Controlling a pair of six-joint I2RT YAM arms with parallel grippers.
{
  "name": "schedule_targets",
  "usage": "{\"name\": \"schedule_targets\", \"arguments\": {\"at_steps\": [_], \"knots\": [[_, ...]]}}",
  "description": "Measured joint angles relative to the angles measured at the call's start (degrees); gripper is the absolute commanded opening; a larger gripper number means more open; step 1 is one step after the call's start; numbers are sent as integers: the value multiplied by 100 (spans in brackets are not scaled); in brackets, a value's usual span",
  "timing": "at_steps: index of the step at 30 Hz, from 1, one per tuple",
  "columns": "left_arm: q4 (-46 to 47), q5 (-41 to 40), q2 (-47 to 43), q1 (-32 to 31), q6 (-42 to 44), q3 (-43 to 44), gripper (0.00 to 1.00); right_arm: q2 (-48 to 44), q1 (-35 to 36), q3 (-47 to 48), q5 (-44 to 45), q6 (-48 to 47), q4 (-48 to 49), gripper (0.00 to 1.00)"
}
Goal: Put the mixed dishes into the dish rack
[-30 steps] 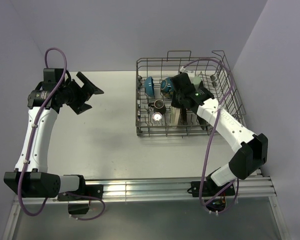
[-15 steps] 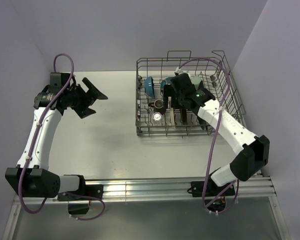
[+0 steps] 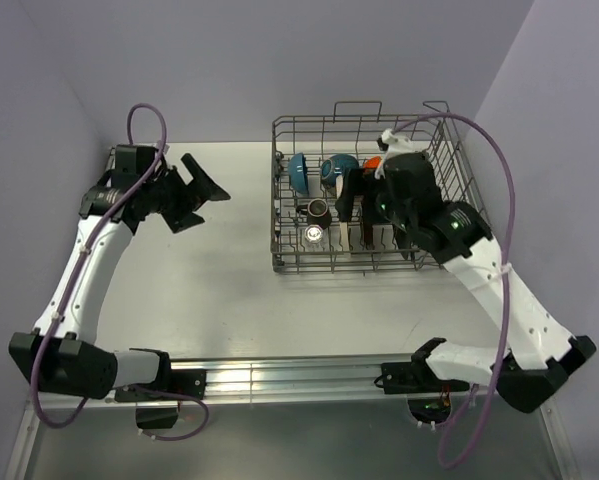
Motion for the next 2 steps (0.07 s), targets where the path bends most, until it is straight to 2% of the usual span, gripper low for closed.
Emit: {"name": "schedule_targets", "arguments": {"at_steps": [2], "knots": [[214,68,-293,-2,-52,-236,99,-393,0,-444,-79,59,-24,100]]}}
